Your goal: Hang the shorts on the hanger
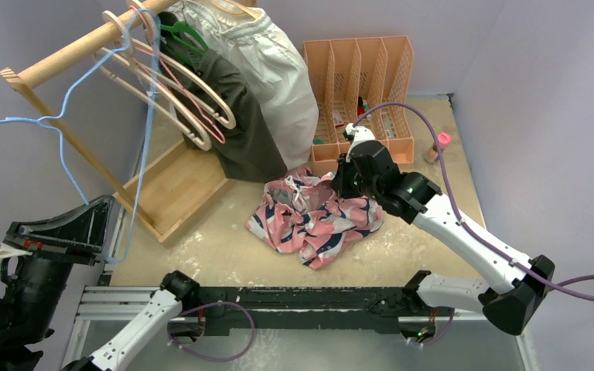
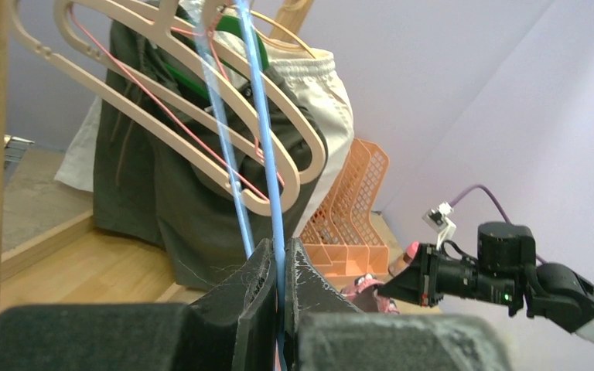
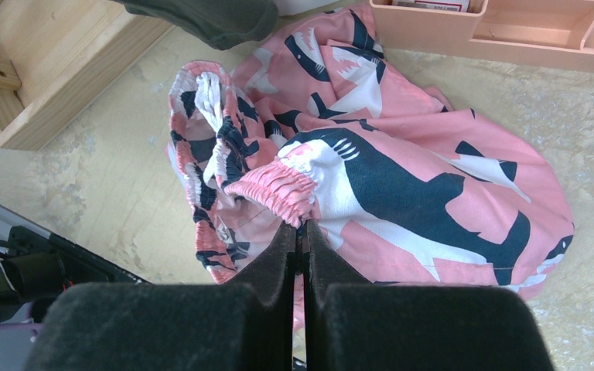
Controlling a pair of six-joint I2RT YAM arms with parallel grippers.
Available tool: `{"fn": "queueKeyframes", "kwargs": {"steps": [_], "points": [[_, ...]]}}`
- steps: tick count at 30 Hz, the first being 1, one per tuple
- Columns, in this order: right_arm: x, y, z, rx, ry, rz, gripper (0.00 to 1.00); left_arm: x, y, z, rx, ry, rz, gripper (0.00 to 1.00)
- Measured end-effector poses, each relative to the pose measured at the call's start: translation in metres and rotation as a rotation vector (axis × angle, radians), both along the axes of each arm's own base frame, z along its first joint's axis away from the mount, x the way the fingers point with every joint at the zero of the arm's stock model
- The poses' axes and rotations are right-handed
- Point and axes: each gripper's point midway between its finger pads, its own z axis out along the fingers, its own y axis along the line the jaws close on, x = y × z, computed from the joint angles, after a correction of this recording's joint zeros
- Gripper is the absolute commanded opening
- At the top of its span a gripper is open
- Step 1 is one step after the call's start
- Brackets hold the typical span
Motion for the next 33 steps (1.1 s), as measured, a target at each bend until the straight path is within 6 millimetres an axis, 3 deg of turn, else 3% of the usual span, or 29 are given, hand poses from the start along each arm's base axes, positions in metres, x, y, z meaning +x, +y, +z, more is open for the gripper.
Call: {"fn": "queueKeyframes", "kwargs": {"steps": [11, 19, 26, 33], "points": [[0.000, 0.000, 0.000, -0.001, -0.001, -0.002, 0.00, -0.030, 0.006, 0.017, 0.000, -0.137, -0.047, 0.00], [0.007, -0.010, 0.002, -0.001, -0.005, -0.032, 0.00, -0.033, -0.024, 0.011, 0.128, -0.175, -0.190, 0.00], [0.022, -0.029, 0.011, -0.007, -0.023, -0.083, 0.00, -0.017, -0.077, -0.022, 0.276, -0.105, -0.419, 0.00], [0.036, -0.050, 0.035, -0.002, -0.061, -0.131, 0.00, 0.011, -0.115, -0.089, 0.438, 0.041, -0.571, 0.00]]}}
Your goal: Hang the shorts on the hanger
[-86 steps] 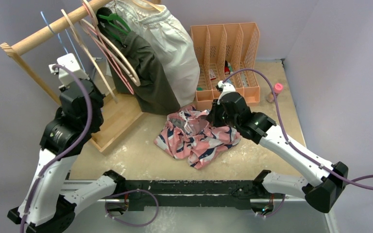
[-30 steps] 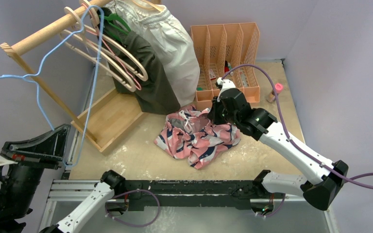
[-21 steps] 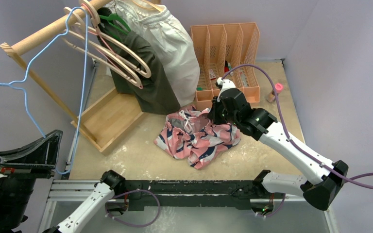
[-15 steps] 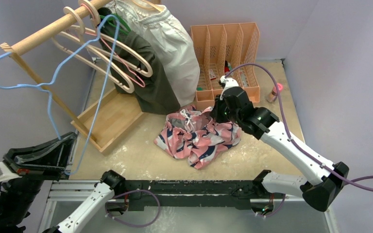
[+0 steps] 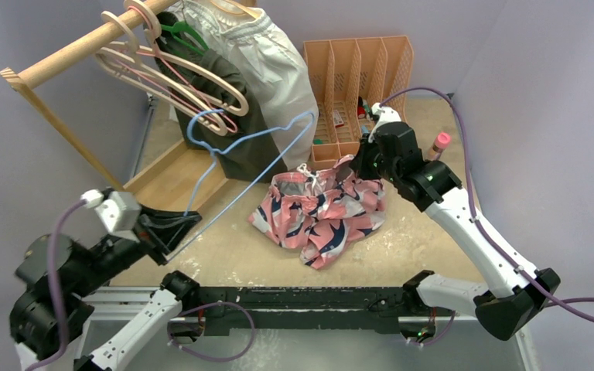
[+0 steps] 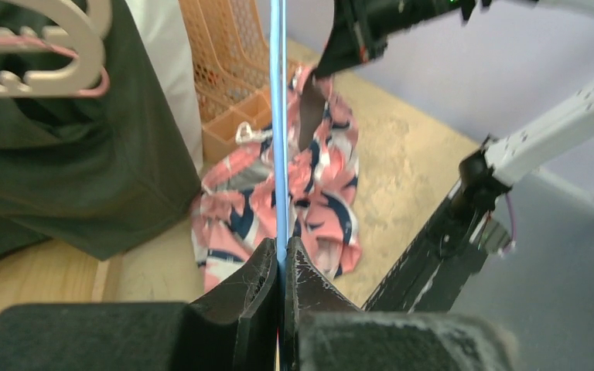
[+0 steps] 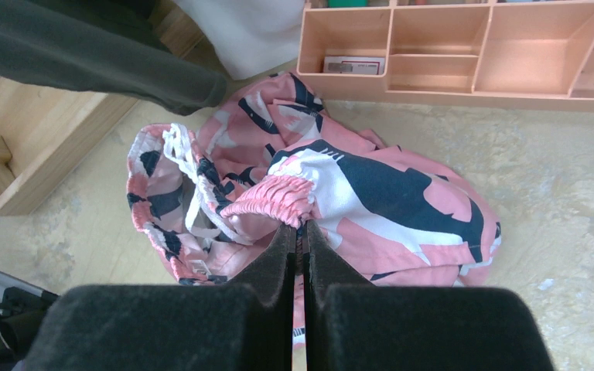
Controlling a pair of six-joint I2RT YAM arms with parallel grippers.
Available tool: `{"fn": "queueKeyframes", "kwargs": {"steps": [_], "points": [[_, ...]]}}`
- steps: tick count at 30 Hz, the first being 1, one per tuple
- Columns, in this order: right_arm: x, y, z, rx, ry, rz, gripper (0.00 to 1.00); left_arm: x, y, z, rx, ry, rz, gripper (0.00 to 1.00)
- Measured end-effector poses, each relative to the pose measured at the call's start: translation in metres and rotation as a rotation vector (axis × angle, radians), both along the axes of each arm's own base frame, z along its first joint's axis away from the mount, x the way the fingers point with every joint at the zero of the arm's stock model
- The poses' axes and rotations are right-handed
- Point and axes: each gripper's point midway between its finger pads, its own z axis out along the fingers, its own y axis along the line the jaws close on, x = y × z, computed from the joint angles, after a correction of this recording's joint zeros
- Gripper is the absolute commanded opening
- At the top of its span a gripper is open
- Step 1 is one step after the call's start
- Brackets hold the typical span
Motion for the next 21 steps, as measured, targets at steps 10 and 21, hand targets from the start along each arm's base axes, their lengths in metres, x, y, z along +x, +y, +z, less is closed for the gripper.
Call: {"fn": "queueKeyframes", "kwargs": {"steps": [10, 21], "points": [[0.010, -0.021, 0.006, 0.003, 0.000, -0.057, 0.00, 0.025, -0.028, -0.078, 0.255, 0.033, -0.163, 0.00], [0.005, -0.017, 0.007, 0.012, -0.009, -0.008, 0.00, 0.037, -0.041, -0.101, 0.368, -0.029, -0.269, 0.00]]}}
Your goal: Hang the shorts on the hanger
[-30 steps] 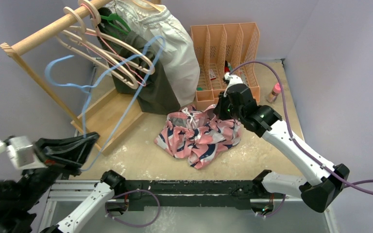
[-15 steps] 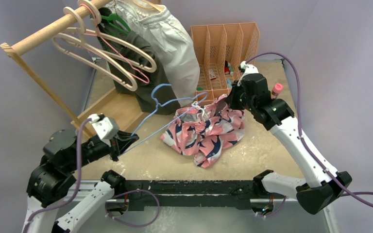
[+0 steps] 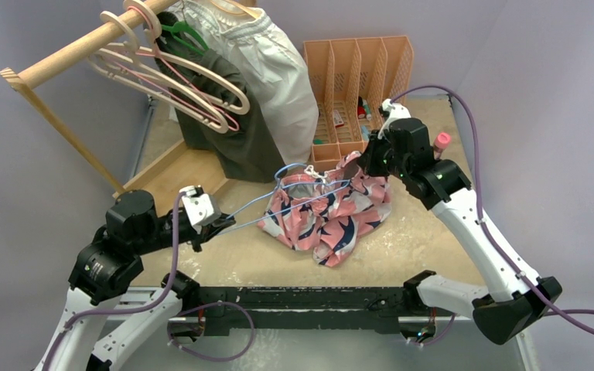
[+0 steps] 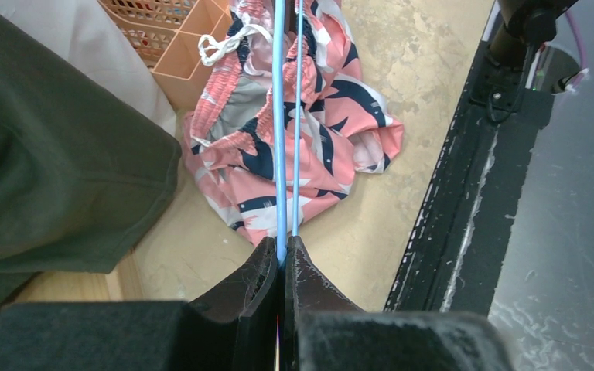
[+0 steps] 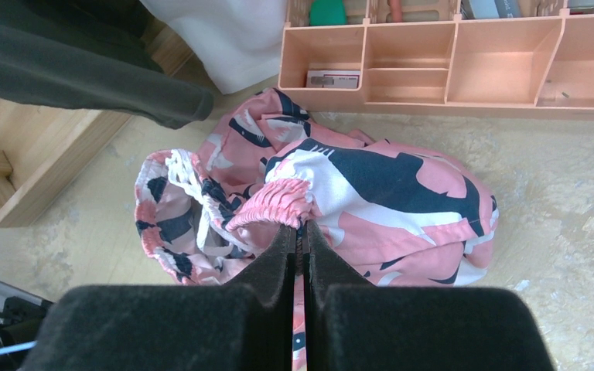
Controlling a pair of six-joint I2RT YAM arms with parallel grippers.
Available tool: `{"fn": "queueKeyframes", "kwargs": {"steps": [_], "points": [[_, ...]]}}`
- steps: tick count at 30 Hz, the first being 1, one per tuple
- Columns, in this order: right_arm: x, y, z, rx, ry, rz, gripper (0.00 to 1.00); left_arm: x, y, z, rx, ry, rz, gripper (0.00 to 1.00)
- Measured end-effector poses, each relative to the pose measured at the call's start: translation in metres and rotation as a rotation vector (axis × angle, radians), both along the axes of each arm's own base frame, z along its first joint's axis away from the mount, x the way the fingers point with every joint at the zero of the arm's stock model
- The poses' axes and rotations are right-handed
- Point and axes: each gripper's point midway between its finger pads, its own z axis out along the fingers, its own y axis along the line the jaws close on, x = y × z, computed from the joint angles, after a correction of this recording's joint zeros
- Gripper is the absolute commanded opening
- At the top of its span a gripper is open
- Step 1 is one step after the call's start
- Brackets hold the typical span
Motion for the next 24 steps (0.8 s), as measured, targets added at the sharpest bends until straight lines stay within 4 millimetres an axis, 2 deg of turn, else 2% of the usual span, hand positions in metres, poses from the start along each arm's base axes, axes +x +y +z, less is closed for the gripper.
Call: {"fn": "queueKeyframes", "kwargs": {"steps": [8, 16, 20, 24], "points": [[-0.011, 0.007, -0.007, 0.021, 0.014, 0.069, 0.00, 0.017, -0.002, -0.006, 0.039, -0.033, 0.013, 0.00], [-0.018, 0.010, -0.001, 0.044, -0.005, 0.098, 0.00, 0.029, -0.005, -0.010, 0.031, -0.077, 0.029, 0.00], [-0.018, 0.005, -0.002, 0.030, -0.004, 0.078, 0.00, 0.034, -0.003, -0.010, 0.041, -0.092, 0.046, 0.00], [-0.018, -0.008, -0.010, -0.019, 0.017, 0.016, 0.00, 0.036, 0.000, -0.009, 0.051, -0.112, 0.065, 0.00]]}}
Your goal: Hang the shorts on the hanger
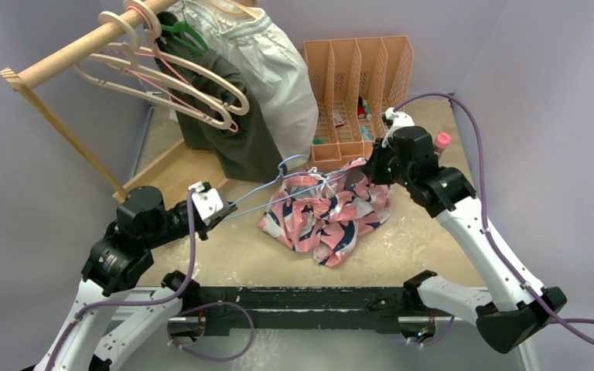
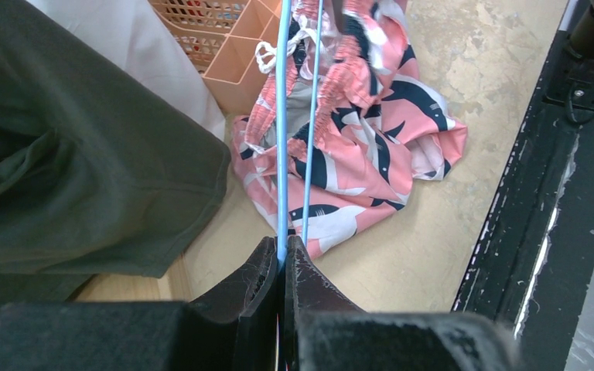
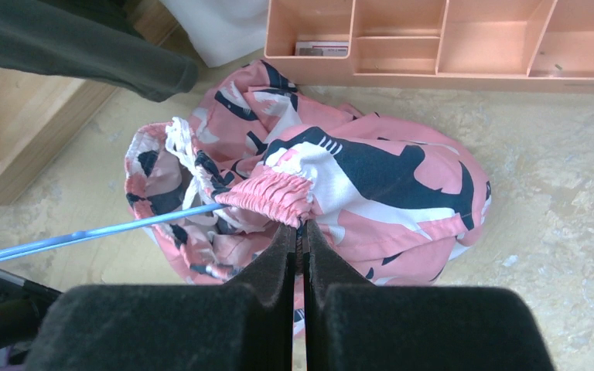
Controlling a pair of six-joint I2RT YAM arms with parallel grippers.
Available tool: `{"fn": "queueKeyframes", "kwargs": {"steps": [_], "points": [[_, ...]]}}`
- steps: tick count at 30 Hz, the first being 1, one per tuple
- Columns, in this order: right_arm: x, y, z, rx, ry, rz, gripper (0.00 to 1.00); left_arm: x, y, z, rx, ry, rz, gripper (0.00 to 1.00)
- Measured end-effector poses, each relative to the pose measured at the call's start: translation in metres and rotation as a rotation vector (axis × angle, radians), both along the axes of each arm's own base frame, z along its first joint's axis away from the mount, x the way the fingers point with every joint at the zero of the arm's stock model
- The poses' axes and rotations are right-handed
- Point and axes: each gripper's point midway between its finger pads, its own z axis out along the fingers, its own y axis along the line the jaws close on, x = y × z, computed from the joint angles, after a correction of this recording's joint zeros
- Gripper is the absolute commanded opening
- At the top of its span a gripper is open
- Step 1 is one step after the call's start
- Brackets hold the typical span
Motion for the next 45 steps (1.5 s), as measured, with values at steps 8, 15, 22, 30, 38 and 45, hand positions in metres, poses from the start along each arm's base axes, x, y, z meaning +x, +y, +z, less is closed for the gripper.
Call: {"fn": "queueKeyframes", "kwargs": {"steps": [8, 15, 22, 30, 38, 45], "points": [[-0.002, 0.003, -0.004, 0.010, 0.007, 0.016, 0.00, -0.005, 0.000, 0.005, -0.013, -0.019, -0.015, 0.00], [-0.002, 0.011, 0.004, 0.047, -0.019, 0.050, 0.00, -0.006, -0.008, -0.003, -0.008, 0.003, -0.066, 0.00], [-0.009, 0.029, 0.013, 0.113, -0.019, 0.147, 0.00, 0.009, -0.018, -0.014, -0.036, -0.009, -0.059, 0.00], [-0.024, 0.057, 0.035, 0.245, -0.013, 0.284, 0.00, 0.027, -0.027, -0.012, -0.131, -0.076, -0.028, 0.00], [-0.041, 0.085, 0.079, 0.441, -0.044, 0.414, 0.00, 0.037, -0.034, -0.005, -0.193, -0.132, -0.033, 0.00], [-0.051, 0.098, 0.094, 0.503, -0.050, 0.484, 0.00, 0.040, -0.042, -0.008, -0.218, -0.151, -0.060, 0.00]]}}
